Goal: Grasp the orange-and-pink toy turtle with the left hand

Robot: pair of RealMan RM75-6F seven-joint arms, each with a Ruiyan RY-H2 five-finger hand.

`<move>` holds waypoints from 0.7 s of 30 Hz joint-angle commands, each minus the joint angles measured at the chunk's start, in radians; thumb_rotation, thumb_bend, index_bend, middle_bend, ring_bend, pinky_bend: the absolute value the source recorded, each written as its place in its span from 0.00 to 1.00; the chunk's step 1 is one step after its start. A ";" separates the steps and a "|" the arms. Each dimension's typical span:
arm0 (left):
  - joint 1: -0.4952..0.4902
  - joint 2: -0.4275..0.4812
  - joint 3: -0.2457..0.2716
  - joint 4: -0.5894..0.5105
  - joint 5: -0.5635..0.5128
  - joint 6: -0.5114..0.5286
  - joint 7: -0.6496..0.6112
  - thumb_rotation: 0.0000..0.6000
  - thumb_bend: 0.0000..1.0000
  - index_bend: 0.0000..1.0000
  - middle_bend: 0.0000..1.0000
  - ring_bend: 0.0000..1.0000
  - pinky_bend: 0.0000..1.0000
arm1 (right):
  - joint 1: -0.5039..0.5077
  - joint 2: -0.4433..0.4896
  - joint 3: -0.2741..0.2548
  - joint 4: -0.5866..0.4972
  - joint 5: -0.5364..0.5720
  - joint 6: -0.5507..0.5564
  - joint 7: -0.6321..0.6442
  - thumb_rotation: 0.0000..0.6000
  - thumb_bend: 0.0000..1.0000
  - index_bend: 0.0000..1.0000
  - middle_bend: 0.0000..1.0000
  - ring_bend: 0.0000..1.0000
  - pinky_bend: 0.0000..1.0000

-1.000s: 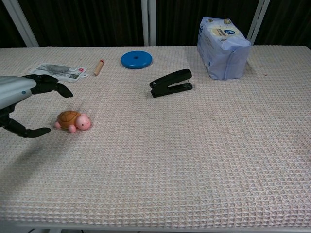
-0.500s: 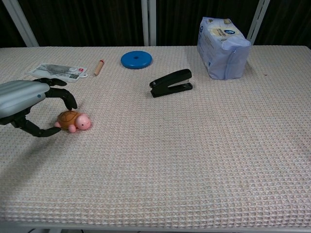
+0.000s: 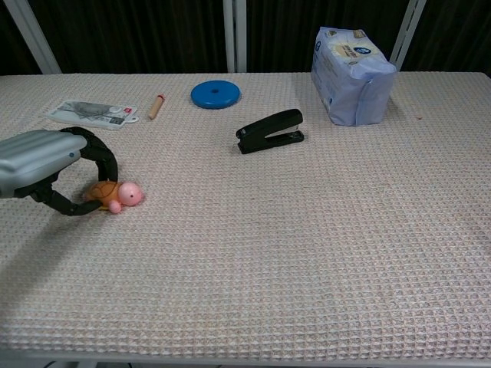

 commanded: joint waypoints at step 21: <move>-0.002 -0.007 0.019 0.047 0.006 0.013 -0.061 1.00 0.22 0.39 0.45 0.25 0.20 | -0.004 0.001 0.001 0.001 0.001 0.006 0.003 1.00 0.16 0.00 0.00 0.00 0.00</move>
